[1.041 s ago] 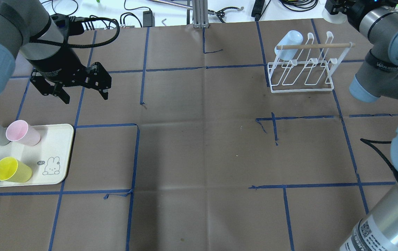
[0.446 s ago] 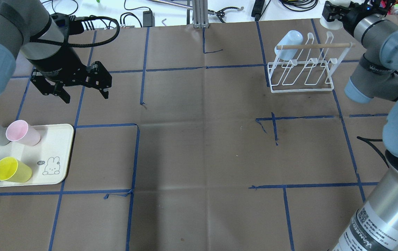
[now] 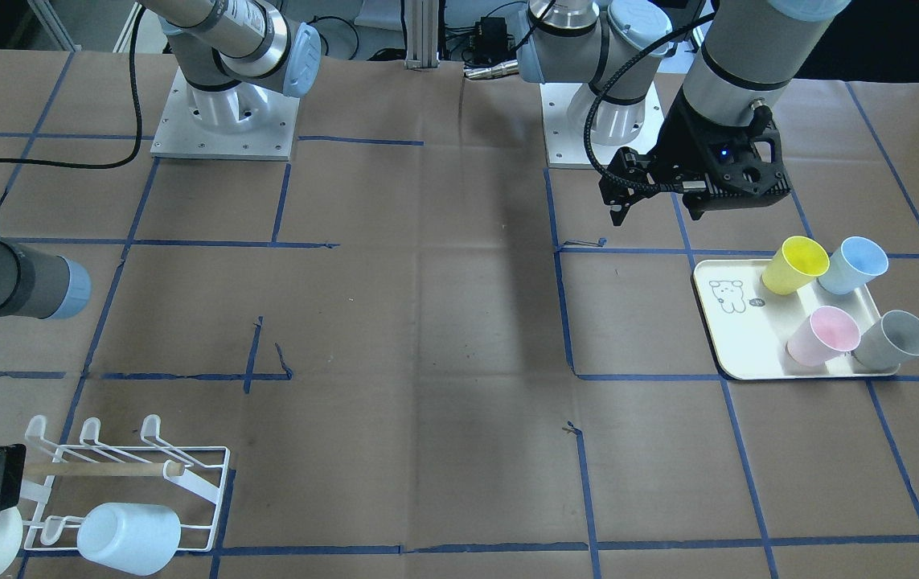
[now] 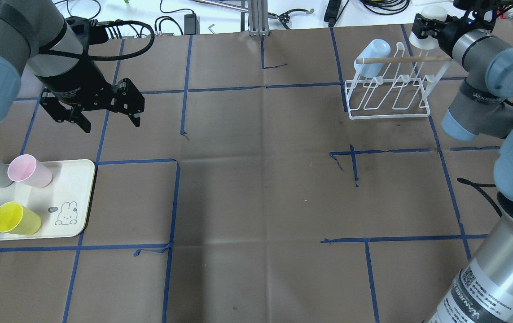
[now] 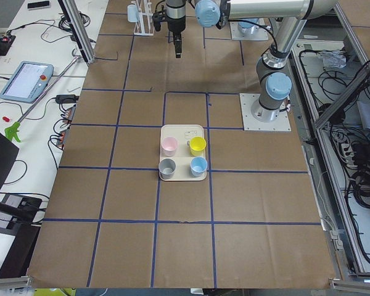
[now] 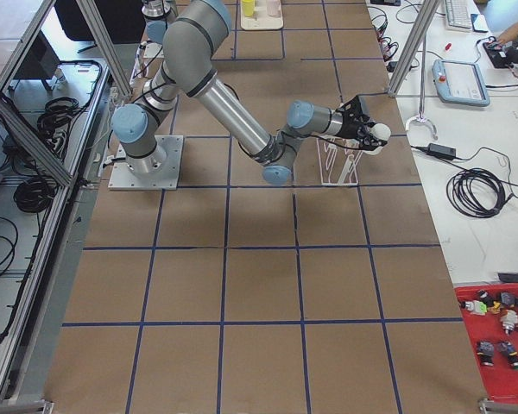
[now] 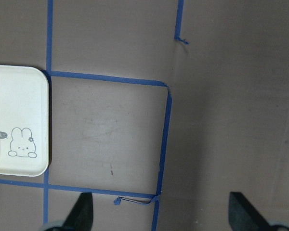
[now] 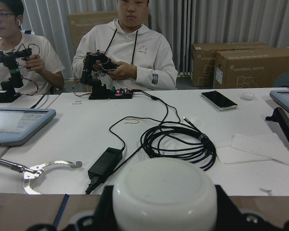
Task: Transfer IKEA cup to right arm and place on rack
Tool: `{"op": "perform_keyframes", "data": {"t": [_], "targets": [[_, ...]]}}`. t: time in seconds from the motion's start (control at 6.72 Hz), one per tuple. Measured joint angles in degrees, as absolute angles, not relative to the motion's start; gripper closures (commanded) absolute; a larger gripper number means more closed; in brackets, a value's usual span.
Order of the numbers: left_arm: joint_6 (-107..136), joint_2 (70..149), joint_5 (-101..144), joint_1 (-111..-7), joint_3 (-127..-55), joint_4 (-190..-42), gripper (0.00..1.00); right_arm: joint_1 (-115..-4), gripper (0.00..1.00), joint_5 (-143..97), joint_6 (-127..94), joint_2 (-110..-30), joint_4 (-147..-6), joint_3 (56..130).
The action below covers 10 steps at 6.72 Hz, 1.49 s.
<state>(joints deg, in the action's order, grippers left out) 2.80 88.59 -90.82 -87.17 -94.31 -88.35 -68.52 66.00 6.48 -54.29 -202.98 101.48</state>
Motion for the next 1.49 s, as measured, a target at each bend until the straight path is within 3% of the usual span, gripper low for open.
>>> {"op": "perform_keyframes", "data": {"t": [0.15, 0.3, 0.89, 1.49], "targets": [[2.8, 88.6, -90.8, -87.2, -94.3, -88.2, 0.01, -68.1, 0.12, 66.0, 6.9, -54.4, -202.9, 102.5], [2.8, 88.6, -90.8, -87.2, -94.3, -88.0, 0.01, -67.7, 0.00, 66.0, 7.7, -54.5, -202.8, 103.1], [2.8, 88.7, -90.8, -87.2, -94.3, -87.7, 0.01, -67.6, 0.00, 66.1, 8.7, -58.6, -199.6, 102.9], [2.6, 88.7, -90.9, -87.2, -94.3, -87.3, 0.01, -71.1, 0.00, 69.1, 9.3, -72.2, -177.8, 102.8]]}}
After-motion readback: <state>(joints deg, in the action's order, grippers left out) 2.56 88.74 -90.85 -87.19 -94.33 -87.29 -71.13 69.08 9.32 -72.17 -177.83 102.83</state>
